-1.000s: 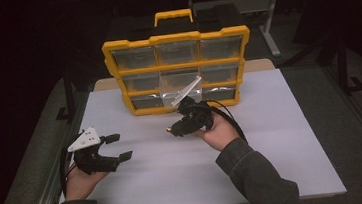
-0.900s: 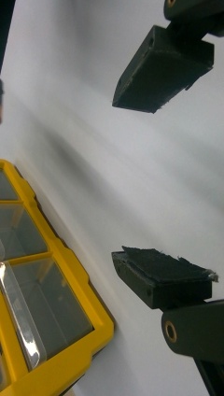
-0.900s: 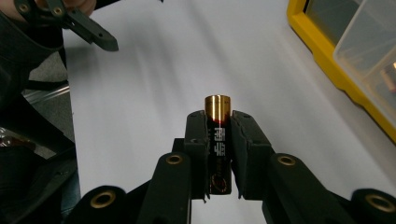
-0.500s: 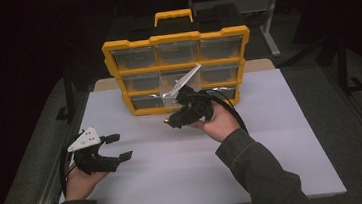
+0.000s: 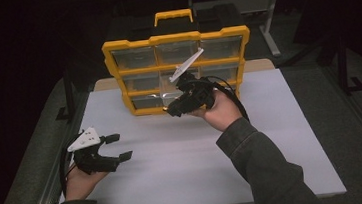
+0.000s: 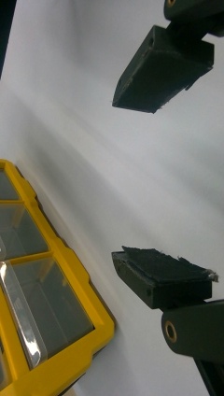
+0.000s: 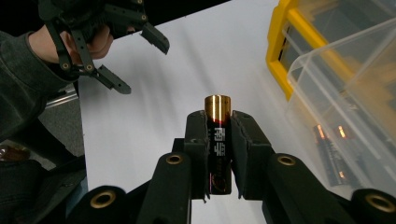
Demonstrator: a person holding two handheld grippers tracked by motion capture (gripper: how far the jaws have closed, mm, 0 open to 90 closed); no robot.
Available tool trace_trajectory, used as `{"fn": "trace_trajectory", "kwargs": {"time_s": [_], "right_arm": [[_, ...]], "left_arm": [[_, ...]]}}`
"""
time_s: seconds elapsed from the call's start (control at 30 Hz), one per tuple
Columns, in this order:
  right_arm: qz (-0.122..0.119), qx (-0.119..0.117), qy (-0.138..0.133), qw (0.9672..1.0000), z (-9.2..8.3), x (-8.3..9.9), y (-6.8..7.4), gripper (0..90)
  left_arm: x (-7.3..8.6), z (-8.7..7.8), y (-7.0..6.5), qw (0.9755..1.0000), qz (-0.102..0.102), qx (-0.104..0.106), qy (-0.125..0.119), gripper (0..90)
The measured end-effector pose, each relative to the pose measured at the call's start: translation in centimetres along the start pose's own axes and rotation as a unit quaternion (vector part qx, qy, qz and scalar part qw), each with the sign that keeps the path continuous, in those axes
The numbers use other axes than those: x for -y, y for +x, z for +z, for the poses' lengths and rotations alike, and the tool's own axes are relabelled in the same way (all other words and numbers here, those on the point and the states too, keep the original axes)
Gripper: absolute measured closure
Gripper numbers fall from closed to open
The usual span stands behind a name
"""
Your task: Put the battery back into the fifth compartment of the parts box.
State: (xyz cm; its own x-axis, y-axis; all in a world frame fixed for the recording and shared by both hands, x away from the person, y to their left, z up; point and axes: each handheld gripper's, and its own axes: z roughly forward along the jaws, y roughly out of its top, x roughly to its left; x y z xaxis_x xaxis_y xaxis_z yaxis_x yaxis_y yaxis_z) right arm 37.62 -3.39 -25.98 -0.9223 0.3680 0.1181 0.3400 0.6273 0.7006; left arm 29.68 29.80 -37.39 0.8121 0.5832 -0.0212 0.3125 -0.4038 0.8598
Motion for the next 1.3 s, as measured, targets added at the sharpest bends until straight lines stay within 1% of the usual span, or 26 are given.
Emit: {"fn": "trace_trajectory", "kwargs": {"time_s": [0.07, 0.1, 0.17, 0.23, 0.37, 0.43, 0.47, 0.5, 0.57, 0.6, 0.63, 0.77, 0.8, 0.83, 0.87, 0.9, 0.97, 1.03, 1.13, 1.3], "right_arm": [[-0.003, 0.002, -0.002, 1.0000, -0.4, -0.2, -0.2, 76.3], [0.001, 0.001, -0.004, 1.0000, -0.5, -0.4, -0.2, 76.3], [-0.001, 0.003, -0.005, 1.0000, -0.8, -0.5, -0.3, 76.3], [-0.003, 0.003, -0.011, 0.9999, -1.1, -0.7, -0.5, 76.3], [-0.001, 0.005, -0.017, 0.9998, -1.7, -1.2, -0.9, 76.3], [0.001, 0.008, -0.018, 0.9998, -2.0, -1.4, -1.1, 76.3], [-0.001, 0.009, -0.020, 0.9998, -2.0, -1.5, -1.2, 76.3], [0.003, 0.010, -0.020, 0.9997, -2.2, -1.7, -1.2, 76.3], [0.003, 0.013, -0.020, 0.9997, -2.4, -1.9, -1.5, 76.3], [0.006, 0.013, -0.019, 0.9997, -2.4, -2.0, -1.6, 76.3], [0.006, 0.016, -0.019, 0.9997, -2.5, -2.2, -1.8, 76.3], [0.009, 0.021, -0.018, 0.9996, -2.9, -2.9, -2.2, 76.3], [0.005, 0.023, -0.019, 0.9995, -2.9, -3.1, -2.3, 76.3], [0.008, 0.023, -0.019, 0.9995, -3.1, -3.3, -2.4, 76.3], [0.007, 0.026, -0.018, 0.9995, -3.1, -3.5, -2.5, 76.3], [0.007, 0.029, -0.016, 0.9994, -3.2, -3.7, -2.6, 76.3], [0.007, 0.032, -0.017, 0.9993, -3.4, -4.1, -2.8, 76.3], [0.009, 0.035, -0.019, 0.9992, -3.5, -4.5, -3.0, 76.3], [0.020, 0.040, -0.016, 0.9989, -3.7, -4.9, -3.3, 76.3], [0.022, 0.050, -0.015, 0.9984, -3.7, -5.2, -4.1, 76.3]], "left_arm": [[0.0, 0.0, 0.0, 1.0000, -0.002, 0.000, -0.001, 21.2], [0.0, 0.0, 0.0, 1.0000, -0.001, 0.000, 0.001, 21.2], [0.0, 0.0, 0.0, 1.0000, -0.002, 0.000, -0.002, 21.2], [0.0, 0.1, -0.1, 0.9999, -0.007, 0.000, -0.008, 21.2], [0.0, 0.0, -0.1, 1.0000, -0.005, 0.000, -0.002, 21.2], [0.0, 0.0, -0.1, 1.0000, -0.005, 0.000, -0.002, 21.2], [0.0, 0.1, -0.1, 1.0000, -0.006, 0.000, -0.006, 21.2], [0.0, 0.1, 0.0, 1.0000, -0.006, 0.000, -0.006, 21.2], [0.0, 0.0, 0.0, 1.0000, -0.005, 0.000, -0.003, 21.2], [0.0, 0.1, 0.0, 1.0000, -0.006, 0.000, -0.007, 21.2], [0.0, 0.0, 0.0, 1.0000, -0.005, -0.001, -0.002, 21.2], [0.0, 0.0, 0.0, 0.9999, -0.007, -0.001, -0.007, 21.2], [0.0, 0.0, 0.0, 0.9999, -0.008, 0.000, -0.007, 21.1], [0.0, 0.0, 0.0, 0.9999, -0.007, -0.001, -0.007, 21.2], [0.0, 0.0, 0.0, 1.0000, -0.006, -0.001, -0.004, 21.2], [0.0, 0.0, 0.0, 0.9999, -0.006, -0.001, -0.008, 21.2], [0.0, -0.1, 0.0, 1.0000, -0.005, -0.001, -0.006, 21.2], [0.0, -0.1, 0.0, 1.0000, -0.008, 0.000, -0.005, 21.2], [0.0, -0.1, 0.0, 1.0000, -0.008, 0.000, -0.005, 21.2], [0.1, 0.0, 0.0, 0.9999, -0.009, 0.001, -0.009, 21.1]]}}
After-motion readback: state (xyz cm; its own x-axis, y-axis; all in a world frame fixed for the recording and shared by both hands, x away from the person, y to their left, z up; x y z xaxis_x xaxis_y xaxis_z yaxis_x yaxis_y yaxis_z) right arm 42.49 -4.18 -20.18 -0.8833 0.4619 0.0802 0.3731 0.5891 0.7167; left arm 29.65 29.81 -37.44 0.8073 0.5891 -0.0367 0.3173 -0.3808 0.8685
